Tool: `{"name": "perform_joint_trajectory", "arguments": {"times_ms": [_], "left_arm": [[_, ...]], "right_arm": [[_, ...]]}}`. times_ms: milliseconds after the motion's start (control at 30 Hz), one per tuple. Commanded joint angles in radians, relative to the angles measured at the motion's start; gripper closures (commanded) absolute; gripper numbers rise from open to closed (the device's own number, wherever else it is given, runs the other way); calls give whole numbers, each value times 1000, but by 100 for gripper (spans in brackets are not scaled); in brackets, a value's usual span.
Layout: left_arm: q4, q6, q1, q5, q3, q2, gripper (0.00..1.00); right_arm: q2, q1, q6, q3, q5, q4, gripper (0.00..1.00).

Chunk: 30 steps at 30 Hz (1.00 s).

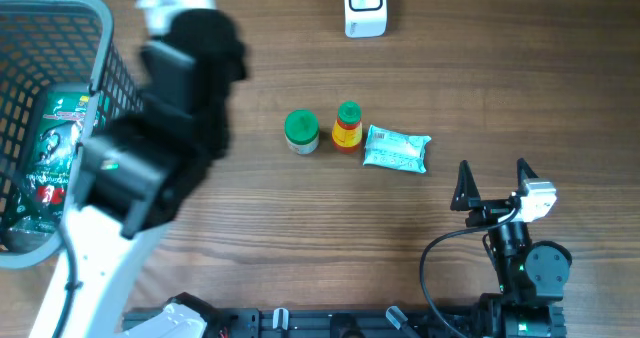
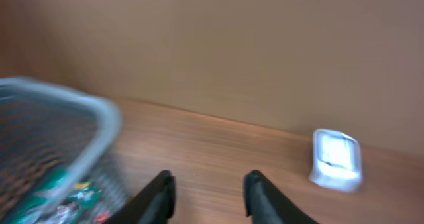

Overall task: Scan the item barcode
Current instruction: 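Reach the left gripper into the basket and grasp the red-white box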

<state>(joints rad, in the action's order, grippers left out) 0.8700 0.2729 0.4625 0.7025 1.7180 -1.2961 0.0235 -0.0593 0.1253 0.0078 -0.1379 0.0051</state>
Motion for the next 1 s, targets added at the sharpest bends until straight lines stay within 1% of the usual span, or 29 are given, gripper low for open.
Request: {"name": "perform_joint_trajectory", "arguments": {"times_ms": [0,133,267,400,467,567,633,767,833,900,967], "left_arm": [[44,73,-177,35,12,46,60],[113,142,-345,15,12,53,62],[196,236,-536,-62,12,46,60],[235,312,-717,-174,12,24,59],[240,319,-813,-256,12,0,59],[251,320,-918,-362,12,-47,60],[266,320,-962,-404,12,-85,60],[358,441,-1038,-415,12,-190,57],[401,483,-1068,-417,12,-247,56],[423,501,-1089,-428,12,-302,53],[429,498,-1101,-438,12,-358,46]], "right_arm": [[6,6,-18,-2,-6,3,0],[6,6,-18,-2,-6,3,0],[6,6,-18,-2,-6,3,0],[6,6,-18,-2,-6,3,0],[6,6,-18,-2,-6,3,0],[6,6,-18,-2,-6,3,0],[6,6,-18,-2,-6,3,0],[6,6,-18,-2,-6,3,0],[6,6,-18,-2,-6,3,0],[6,6,-18,-2,-6,3,0],[6,6,-18,-2,-6,3,0]]}}
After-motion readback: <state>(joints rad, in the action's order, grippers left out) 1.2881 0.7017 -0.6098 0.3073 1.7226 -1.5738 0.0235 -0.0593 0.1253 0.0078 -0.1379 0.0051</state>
